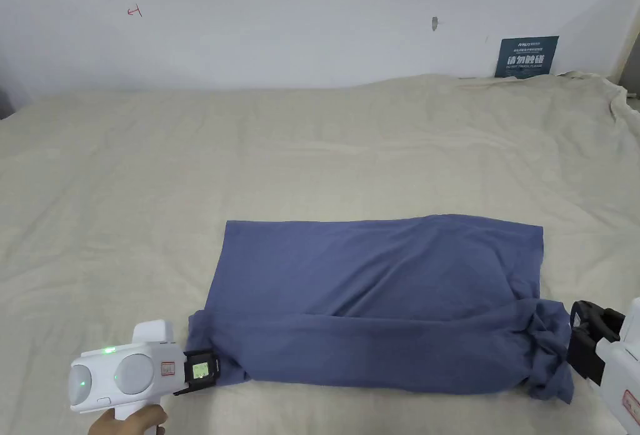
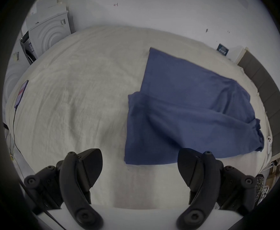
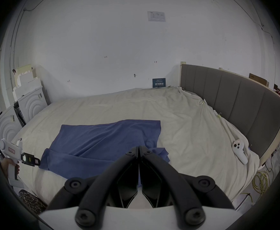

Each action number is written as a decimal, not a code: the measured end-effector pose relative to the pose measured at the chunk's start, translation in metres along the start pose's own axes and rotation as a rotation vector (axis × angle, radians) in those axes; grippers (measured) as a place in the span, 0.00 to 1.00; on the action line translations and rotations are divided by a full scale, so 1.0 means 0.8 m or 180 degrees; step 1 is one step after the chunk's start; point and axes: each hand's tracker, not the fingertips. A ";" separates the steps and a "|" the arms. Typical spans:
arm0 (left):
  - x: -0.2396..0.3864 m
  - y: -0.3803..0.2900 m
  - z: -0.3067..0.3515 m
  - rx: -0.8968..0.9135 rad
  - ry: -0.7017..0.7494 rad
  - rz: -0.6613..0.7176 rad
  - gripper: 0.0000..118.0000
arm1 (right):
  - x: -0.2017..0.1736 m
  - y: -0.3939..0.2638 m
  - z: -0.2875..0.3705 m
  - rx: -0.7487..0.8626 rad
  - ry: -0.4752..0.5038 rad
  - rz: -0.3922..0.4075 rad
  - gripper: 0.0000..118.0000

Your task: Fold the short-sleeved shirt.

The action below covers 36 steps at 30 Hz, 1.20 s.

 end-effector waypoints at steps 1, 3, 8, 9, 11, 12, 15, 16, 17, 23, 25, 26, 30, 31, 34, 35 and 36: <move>0.000 0.000 -0.008 -0.0014 0.0012 0.0004 0.80 | -0.001 -0.002 -0.003 -0.0015 -0.0005 -0.0005 0.00; 0.000 0.000 -0.019 -0.0081 0.0040 0.0003 0.68 | 0.000 -0.004 -0.007 -0.0054 -0.0006 -0.0004 0.00; 0.009 -0.008 -0.036 -0.0227 0.0025 0.0001 0.36 | 0.004 -0.007 -0.013 -0.0116 -0.0012 -0.0021 0.00; 0.013 -0.011 -0.034 -0.0188 0.0114 -0.0097 0.32 | 0.004 -0.006 -0.014 -0.0127 -0.0012 -0.0029 0.00; 0.022 -0.013 -0.031 -0.0173 0.0112 -0.0242 0.14 | 0.007 -0.006 -0.016 -0.0156 -0.0020 -0.0050 0.00; 0.023 -0.012 -0.030 -0.0179 0.0050 -0.0236 0.09 | 0.009 -0.006 -0.016 -0.0161 -0.0023 -0.0058 0.00; 0.027 -0.009 -0.029 -0.0193 -0.0004 -0.0300 0.05 | 0.018 -0.008 -0.022 -0.0204 -0.0042 -0.0110 0.00; 0.027 -0.007 -0.025 -0.0155 -0.0012 -0.0322 0.04 | 0.023 -0.009 -0.025 -0.0237 -0.0045 -0.0153 0.00; 0.026 -0.005 -0.019 -0.0091 -0.0019 -0.0310 0.04 | 0.029 -0.011 -0.031 -0.0317 -0.0051 -0.0200 0.00; 0.018 0.013 0.023 0.0167 -0.0175 -0.0303 0.04 | 0.057 -0.034 -0.081 -0.0813 -0.0058 -0.0360 0.48; 0.015 0.017 0.033 0.0212 -0.0216 -0.0292 0.04 | 0.056 -0.046 -0.100 -0.1030 -0.0033 -0.0310 0.73; 0.014 0.018 0.037 0.0221 -0.0239 -0.0285 0.04 | 0.054 -0.052 -0.112 -0.1155 -0.0043 -0.0259 0.76; 0.011 0.021 0.045 0.0249 -0.0281 -0.0249 0.04 | 0.045 -0.074 -0.143 -0.1420 -0.0096 -0.0200 0.76; 0.010 0.020 0.044 0.0252 -0.0291 -0.0238 0.04 | 0.043 -0.078 -0.149 -0.1461 -0.0086 -0.0192 0.76; 0.009 0.019 0.042 0.0245 -0.0295 -0.0222 0.04 | 0.036 -0.089 -0.155 -0.1527 -0.0082 -0.0223 0.74; 0.009 0.018 0.042 0.0240 -0.0293 -0.0222 0.04 | 0.035 -0.091 -0.156 -0.1557 -0.0086 -0.0240 0.69; 0.008 0.017 0.041 0.0235 -0.0290 -0.0223 0.04 | 0.034 -0.092 -0.156 -0.1567 -0.0072 -0.0256 0.60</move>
